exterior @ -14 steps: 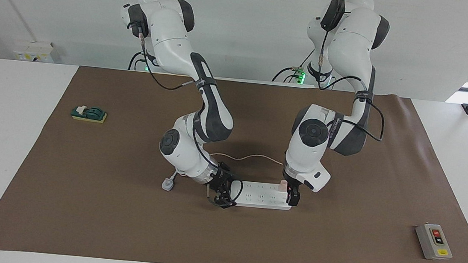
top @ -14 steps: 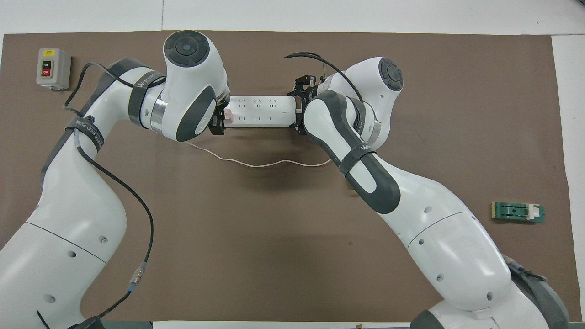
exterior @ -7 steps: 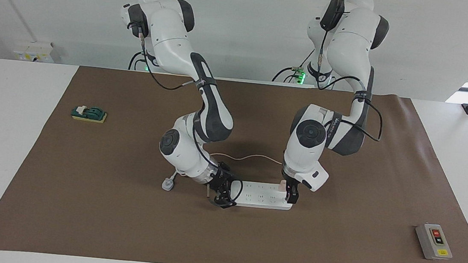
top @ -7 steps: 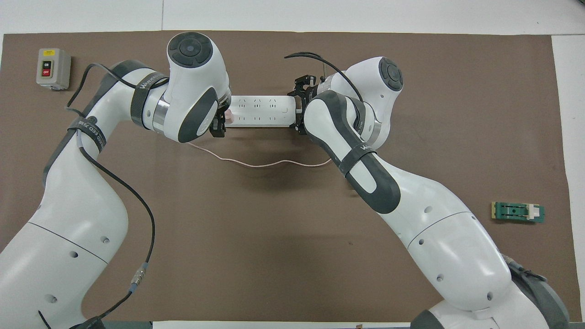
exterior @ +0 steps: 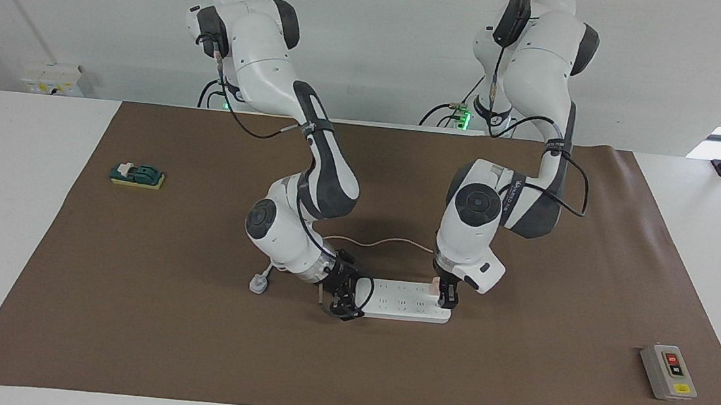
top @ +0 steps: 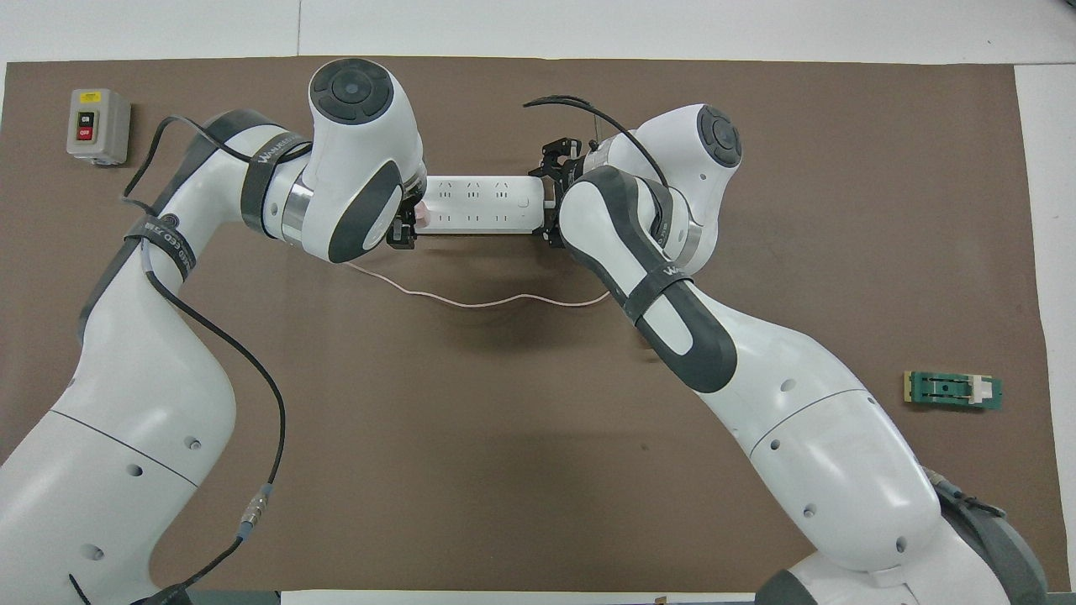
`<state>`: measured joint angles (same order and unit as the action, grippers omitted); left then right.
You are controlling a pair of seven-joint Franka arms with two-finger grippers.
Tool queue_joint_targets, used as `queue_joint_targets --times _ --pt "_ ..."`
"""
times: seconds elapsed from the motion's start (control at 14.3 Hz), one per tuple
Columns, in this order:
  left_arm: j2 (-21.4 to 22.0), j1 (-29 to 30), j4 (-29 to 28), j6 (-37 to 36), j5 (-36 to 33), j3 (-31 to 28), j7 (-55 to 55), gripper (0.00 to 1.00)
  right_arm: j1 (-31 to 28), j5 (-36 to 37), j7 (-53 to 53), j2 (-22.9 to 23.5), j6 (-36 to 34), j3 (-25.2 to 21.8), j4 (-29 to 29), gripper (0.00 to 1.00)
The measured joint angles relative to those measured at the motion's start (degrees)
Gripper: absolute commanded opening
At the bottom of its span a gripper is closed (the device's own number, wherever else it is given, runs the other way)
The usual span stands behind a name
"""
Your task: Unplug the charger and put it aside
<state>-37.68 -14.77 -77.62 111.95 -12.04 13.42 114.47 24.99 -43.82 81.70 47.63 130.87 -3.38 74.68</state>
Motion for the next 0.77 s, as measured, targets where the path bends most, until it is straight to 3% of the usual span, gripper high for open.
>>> queue_joint_targets --times 0.07,0.14,0.77 --pt "0.09 0.00 0.10 0.01 0.26 0.00 -0.64 0.17 0.00 0.00 0.00 0.00 0.00 0.00 0.00 0.00" --pt "0.20 0.00 0.16 0.02 0.62 0.00 -1.20 0.02 -0.01 -0.01 0.00 0.00 -0.01 0.00 0.00 0.00" --pt "0.36 0.03 0.14 -0.10 1.14 -0.12 -1.69 0.00 -0.12 -0.57 -0.08 0.04 -0.19 0.00 0.00 0.00"
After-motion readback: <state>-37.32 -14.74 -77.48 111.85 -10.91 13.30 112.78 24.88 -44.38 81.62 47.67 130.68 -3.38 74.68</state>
